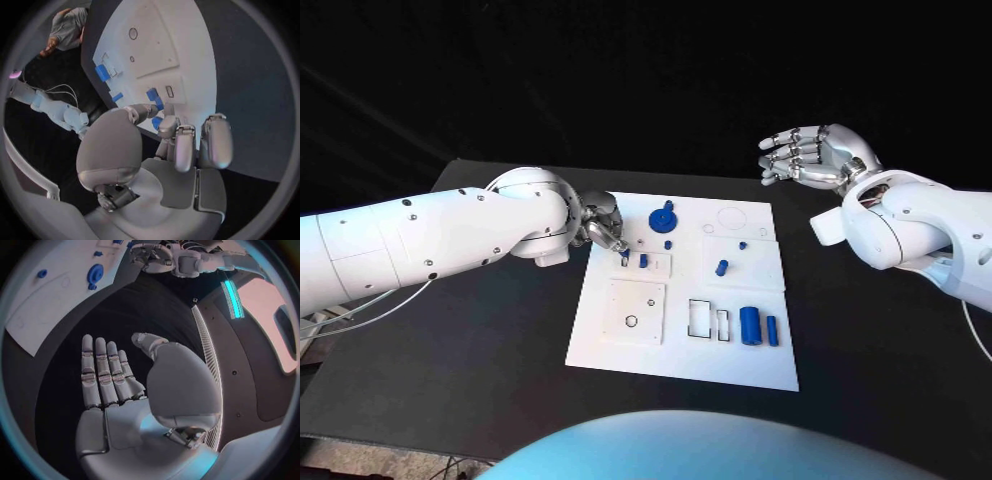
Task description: Assemble the parts on the task board
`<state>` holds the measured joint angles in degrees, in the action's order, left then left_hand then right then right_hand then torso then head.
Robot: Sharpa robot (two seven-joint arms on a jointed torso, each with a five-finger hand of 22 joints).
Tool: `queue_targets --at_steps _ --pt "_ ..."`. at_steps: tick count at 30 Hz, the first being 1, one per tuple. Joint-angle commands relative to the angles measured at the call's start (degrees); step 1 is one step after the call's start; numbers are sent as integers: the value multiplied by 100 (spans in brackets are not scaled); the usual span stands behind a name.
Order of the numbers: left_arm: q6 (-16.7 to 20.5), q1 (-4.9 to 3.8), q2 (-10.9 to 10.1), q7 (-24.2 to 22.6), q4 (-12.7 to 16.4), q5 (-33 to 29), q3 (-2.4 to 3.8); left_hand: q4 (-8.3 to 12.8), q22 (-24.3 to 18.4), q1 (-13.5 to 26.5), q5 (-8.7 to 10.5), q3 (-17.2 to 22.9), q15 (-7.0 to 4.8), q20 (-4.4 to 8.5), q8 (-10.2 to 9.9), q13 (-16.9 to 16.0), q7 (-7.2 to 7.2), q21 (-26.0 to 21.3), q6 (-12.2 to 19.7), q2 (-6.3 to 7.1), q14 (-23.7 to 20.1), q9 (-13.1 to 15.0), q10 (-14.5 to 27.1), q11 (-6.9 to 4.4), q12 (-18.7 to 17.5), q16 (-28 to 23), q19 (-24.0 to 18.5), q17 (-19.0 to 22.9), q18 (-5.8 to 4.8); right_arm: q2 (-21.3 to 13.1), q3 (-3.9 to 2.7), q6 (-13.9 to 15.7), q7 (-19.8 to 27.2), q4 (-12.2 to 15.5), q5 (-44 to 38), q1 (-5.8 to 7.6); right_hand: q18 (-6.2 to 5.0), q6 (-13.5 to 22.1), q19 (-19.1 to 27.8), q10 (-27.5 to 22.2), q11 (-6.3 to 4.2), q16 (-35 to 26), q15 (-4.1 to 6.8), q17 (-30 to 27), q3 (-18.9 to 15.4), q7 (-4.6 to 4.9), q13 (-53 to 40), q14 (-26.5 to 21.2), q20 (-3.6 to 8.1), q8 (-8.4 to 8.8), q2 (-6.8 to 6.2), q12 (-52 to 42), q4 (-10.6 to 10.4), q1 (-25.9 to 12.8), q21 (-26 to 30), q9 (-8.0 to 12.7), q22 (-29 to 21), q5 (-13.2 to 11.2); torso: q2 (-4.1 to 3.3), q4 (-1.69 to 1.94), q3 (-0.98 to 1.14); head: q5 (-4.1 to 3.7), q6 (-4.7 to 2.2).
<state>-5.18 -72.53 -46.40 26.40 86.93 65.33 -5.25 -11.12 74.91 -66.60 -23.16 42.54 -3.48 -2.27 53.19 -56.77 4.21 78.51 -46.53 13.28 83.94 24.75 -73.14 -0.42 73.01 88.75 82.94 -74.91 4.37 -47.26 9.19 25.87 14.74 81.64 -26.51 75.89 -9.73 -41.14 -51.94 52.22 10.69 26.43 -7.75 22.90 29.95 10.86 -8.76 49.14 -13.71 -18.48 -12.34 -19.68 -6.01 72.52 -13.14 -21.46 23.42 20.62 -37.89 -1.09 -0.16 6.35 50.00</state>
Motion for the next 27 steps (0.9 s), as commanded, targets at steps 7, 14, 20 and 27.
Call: queue_targets --at_steps 7,14,20,27 --pt "-205 9 93 -75 -9 442 -26 1286 42 25 -44 1245 -52 5 -34 -12 -4 37 -49 -13 561 17 -52 2 25 36 34 -1378 -74 241 -5 373 816 -255 629 112 -65 -331 -279 370 -20 -827 -10 -588 46 316 521 400 2 438 123 675 155 -89 370 192 -561 14 -5 4 8 19 0" --pt "-292 10 119 -120 -39 602 -30 1294 43 23 -51 1247 -53 6 -34 -39 -6 38 -55 -8 561 22 -66 0 38 36 34 -1377 -74 298 -6 355 838 -274 679 137 -59 -332 -301 380 12 -950 -32 -667 22 360 520 437 -12 531 132 808 173 -116 432 235 -656 12 1 -7 2 13 0" --pt "-400 10 155 -216 -85 830 -32 1299 47 21 -54 1247 -54 6 -35 -32 -7 41 -59 -4 561 26 -63 -1 34 36 36 -1378 -75 309 -6 351 823 -255 692 142 -56 -332 -303 382 31 -1008 -47 -703 7 384 519 444 -22 575 143 863 178 -129 462 254 -701 12 4 -2 5 15 0" --pt "-412 14 187 -285 -146 1055 -58 1302 39 21 -55 1248 -54 7 -37 -19 -8 35 -63 -1 560 30 -58 -2 27 34 32 -1375 -73 296 -6 337 810 -219 698 142 -55 -332 -302 382 35 -1021 -51 -711 3 389 519 445 -25 586 145 875 179 -132 470 258 -711 12 -2 -8 0 12 0"
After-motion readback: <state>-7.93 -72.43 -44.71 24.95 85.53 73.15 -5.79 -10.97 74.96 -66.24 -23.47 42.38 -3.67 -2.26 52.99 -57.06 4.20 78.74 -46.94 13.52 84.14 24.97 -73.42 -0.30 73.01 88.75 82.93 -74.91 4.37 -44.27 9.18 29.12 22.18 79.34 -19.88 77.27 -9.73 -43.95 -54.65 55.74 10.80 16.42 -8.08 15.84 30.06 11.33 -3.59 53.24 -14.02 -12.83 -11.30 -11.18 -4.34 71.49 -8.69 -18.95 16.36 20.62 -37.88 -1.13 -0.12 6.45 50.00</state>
